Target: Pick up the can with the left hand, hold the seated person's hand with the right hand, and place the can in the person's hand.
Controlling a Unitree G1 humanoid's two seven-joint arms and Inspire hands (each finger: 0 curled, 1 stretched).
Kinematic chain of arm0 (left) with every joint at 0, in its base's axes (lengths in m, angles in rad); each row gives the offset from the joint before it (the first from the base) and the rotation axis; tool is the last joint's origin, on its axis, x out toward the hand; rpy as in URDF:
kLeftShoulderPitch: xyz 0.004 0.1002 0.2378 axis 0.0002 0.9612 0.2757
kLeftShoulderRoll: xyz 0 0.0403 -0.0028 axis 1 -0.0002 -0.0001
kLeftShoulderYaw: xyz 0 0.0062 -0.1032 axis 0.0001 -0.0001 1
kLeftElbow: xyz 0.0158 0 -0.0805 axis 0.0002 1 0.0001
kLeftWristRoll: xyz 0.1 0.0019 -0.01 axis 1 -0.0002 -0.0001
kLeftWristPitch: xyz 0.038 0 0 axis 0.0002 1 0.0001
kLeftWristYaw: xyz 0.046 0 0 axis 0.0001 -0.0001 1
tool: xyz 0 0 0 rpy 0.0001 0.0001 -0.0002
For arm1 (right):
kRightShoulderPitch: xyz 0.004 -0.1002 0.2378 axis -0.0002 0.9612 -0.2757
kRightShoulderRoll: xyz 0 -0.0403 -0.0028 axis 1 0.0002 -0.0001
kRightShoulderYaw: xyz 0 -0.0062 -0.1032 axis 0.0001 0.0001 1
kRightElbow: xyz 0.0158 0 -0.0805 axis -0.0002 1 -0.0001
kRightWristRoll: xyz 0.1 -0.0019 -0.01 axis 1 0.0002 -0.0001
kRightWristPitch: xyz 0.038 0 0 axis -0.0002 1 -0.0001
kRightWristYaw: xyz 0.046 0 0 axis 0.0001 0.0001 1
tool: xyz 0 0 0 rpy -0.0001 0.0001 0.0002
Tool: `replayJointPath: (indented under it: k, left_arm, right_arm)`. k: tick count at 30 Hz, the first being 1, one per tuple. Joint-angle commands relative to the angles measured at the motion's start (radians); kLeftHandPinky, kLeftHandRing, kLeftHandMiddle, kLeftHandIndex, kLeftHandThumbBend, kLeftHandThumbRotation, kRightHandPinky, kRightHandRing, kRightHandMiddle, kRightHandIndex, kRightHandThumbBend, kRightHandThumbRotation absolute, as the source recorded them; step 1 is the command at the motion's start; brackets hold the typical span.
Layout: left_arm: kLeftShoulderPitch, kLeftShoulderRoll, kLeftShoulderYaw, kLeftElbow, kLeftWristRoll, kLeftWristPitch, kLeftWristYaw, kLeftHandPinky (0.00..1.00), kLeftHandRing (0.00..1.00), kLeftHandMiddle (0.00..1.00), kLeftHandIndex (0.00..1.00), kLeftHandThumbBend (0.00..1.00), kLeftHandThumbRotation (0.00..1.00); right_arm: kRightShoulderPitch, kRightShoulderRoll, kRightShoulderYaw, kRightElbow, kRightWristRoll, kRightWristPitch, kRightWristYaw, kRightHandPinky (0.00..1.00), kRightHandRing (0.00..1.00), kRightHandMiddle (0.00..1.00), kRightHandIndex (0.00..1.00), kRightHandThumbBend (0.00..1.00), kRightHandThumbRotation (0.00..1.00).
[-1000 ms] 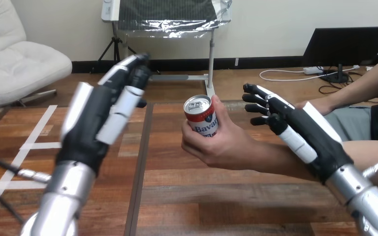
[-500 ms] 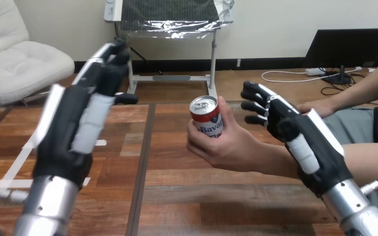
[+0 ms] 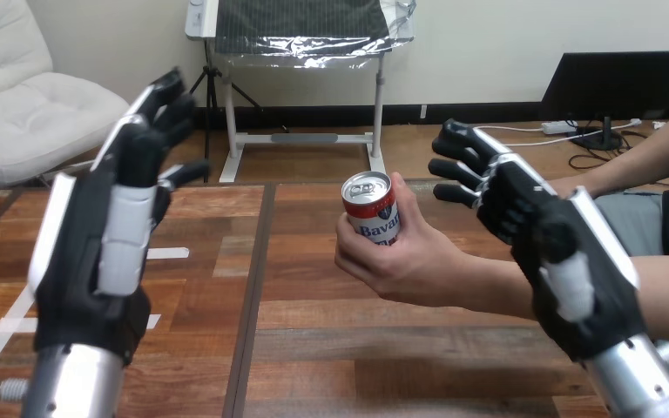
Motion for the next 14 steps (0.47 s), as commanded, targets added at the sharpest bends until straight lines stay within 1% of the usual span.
replayJointPath:
  k: [1,5,14]
  left_arm:
    - [0.006,-0.012,-0.013,-0.071,0.001,-0.012,0.013,0.99,0.97,0.95,0.93,1.0,1.0]
    - [0.022,-0.01,-0.021,-0.082,0.014,-0.015,0.016,1.0,0.98,0.96,0.95,1.0,1.0]
    - [0.039,-0.005,-0.037,-0.089,0.009,-0.022,0.012,1.0,1.0,1.0,0.99,1.0,1.0]
  right_arm:
    - [0.036,0.024,-0.008,-0.099,0.032,-0.021,-0.001,0.82,0.86,0.88,0.88,1.0,1.0]
    - [0.068,0.033,-0.004,-0.125,0.039,-0.029,0.006,0.81,0.85,0.87,0.87,1.0,1.0]
    - [0.13,0.05,0.006,-0.161,0.045,-0.049,0.015,0.81,0.85,0.86,0.87,0.99,1.0]
